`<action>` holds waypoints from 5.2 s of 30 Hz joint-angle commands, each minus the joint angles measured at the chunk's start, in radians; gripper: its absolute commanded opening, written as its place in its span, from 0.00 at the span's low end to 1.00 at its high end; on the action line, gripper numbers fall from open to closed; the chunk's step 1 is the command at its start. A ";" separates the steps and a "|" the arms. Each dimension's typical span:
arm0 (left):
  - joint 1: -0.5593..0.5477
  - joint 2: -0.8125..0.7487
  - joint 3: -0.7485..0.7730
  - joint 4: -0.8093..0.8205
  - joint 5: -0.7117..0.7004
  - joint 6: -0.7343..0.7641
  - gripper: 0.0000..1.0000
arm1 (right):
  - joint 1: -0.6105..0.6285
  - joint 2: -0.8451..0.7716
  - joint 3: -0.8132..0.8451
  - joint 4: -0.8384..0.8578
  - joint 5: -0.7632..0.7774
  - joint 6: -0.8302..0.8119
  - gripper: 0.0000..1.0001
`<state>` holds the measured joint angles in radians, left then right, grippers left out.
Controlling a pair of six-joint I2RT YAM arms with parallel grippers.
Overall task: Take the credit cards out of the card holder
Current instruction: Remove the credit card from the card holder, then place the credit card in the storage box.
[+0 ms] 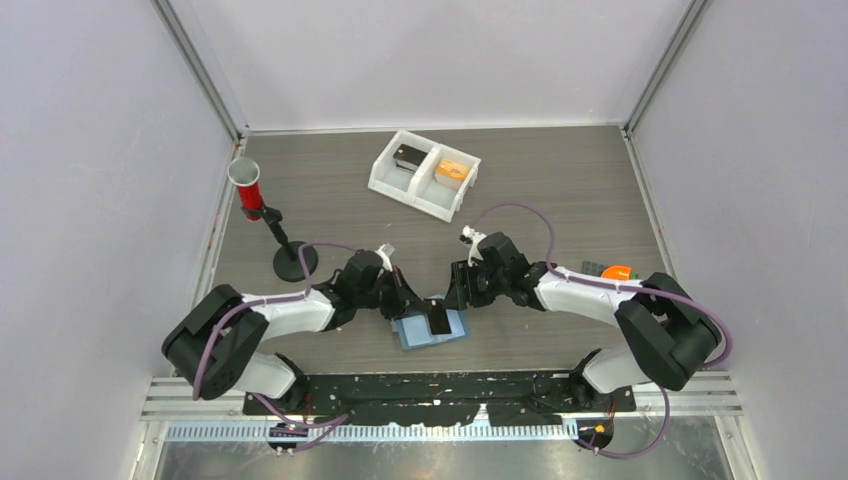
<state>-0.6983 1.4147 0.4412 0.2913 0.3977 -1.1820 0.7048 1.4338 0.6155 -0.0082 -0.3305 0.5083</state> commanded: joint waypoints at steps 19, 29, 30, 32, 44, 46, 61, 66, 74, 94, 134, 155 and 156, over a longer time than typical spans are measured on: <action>-0.005 -0.078 0.015 -0.061 -0.053 0.048 0.00 | -0.001 -0.080 -0.065 0.221 -0.168 0.091 0.39; -0.004 -0.003 -0.016 0.035 -0.034 0.023 0.07 | 0.000 0.074 -0.076 0.298 -0.184 0.108 0.33; -0.004 0.000 -0.016 0.042 -0.030 0.023 0.09 | 0.000 0.081 -0.078 0.306 -0.184 0.112 0.32; -0.004 0.003 -0.015 0.060 -0.022 0.022 0.14 | 0.000 0.100 -0.085 0.312 -0.180 0.113 0.30; -0.004 -0.013 -0.004 0.064 0.007 0.015 0.24 | 0.000 0.111 -0.102 0.312 -0.163 0.103 0.25; -0.004 -0.016 -0.001 0.052 0.009 0.014 0.09 | 0.000 0.108 -0.102 0.309 -0.163 0.100 0.25; -0.004 -0.292 0.063 -0.264 -0.122 0.048 0.04 | 0.000 -0.179 -0.089 0.124 -0.115 0.080 0.54; -0.005 -0.297 0.028 -0.189 -0.108 0.013 0.00 | 0.001 -0.210 -0.111 0.188 -0.153 0.122 0.55; -0.004 -0.210 -0.035 -0.078 -0.107 0.030 0.03 | 0.006 -0.105 -0.143 0.294 -0.198 0.154 0.38; -0.004 -0.322 -0.115 0.061 -0.142 -0.024 0.00 | 0.016 -0.174 -0.154 0.324 -0.179 0.206 0.55; -0.006 -0.965 -0.133 -0.253 -0.264 0.059 0.31 | 0.024 -0.076 0.112 0.515 -0.557 0.228 0.05; 0.011 -0.888 0.145 -0.644 -0.052 0.425 0.52 | 0.074 -0.099 0.209 0.183 -0.764 -0.066 0.05; 0.011 -0.874 0.154 -0.645 -0.033 0.432 0.52 | 0.077 -0.098 0.213 0.150 -0.773 -0.077 0.05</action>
<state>-0.6914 0.5041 0.5209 -0.3363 0.2554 -0.8261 0.7612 1.3518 0.7589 0.2325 -1.0489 0.5262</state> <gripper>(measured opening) 0.521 0.071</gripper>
